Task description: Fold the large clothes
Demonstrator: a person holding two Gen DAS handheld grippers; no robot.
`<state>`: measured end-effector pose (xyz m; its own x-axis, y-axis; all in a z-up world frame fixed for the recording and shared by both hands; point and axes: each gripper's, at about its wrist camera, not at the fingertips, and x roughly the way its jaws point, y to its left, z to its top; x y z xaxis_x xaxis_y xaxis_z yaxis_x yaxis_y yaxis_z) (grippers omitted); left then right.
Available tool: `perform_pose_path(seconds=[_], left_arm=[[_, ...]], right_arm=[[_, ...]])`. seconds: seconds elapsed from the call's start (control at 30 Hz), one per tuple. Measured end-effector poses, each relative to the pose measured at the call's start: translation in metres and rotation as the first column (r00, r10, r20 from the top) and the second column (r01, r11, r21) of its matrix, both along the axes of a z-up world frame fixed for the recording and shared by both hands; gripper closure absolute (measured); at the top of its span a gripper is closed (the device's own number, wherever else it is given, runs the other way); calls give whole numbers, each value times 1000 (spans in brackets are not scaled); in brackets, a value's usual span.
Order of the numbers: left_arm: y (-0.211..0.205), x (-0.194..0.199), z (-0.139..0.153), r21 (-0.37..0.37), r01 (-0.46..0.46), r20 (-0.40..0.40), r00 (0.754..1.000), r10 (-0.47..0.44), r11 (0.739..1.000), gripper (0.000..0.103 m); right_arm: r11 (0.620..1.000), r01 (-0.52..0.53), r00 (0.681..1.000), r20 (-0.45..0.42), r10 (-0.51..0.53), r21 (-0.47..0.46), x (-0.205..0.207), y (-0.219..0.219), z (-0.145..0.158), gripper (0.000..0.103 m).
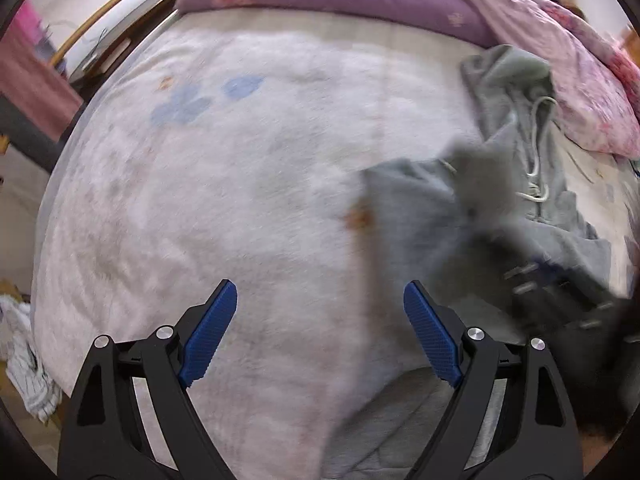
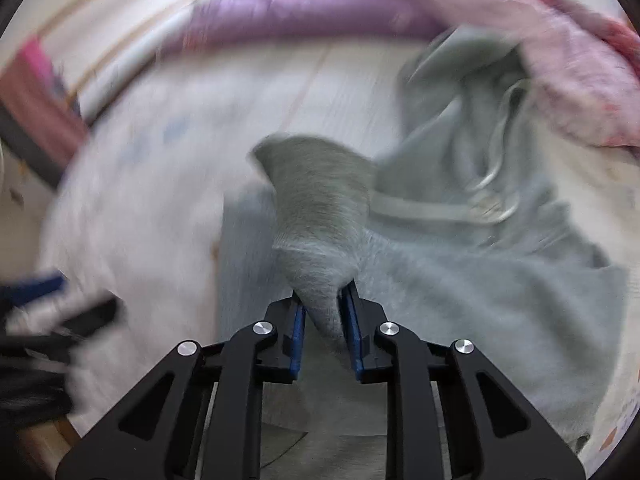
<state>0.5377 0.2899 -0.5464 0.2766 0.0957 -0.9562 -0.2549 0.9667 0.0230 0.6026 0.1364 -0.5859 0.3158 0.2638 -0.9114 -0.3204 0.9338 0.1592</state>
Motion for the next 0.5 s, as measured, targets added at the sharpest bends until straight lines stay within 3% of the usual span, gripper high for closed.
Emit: perform_pose_path(seconds=[0.07, 0.17, 0.23, 0.37, 0.47, 0.5], left_arm=[[5, -4, -2, -18, -17, 2, 1000, 17, 1000, 17], [6, -5, -3, -49, -37, 25, 999, 39, 998, 17], [1, -1, 2, -89, -47, 48, 998, 51, 995, 17], [-23, 12, 17, -132, -11, 116, 993, 27, 991, 17], [-48, 31, 9, -181, 23, 101, 995, -5, 983, 17], [-56, 39, 1, -189, 29, 82, 997, -13, 982, 17]], right_arm=[[1000, -24, 993, -117, 24, 0, -1, 11, -22, 80], [997, -2, 987, -162, 15, 79, -6, -3, -17, 73], [992, 9, 988, -151, 10, 122, -8, -18, 1, 53], [975, -8, 996, -81, 27, 223, -15, -64, 47, 52], [983, 87, 996, -22, -85, 160, -4, -114, 55, 54], [979, 165, 986, -23, -163, 120, 7, -144, 50, 66]])
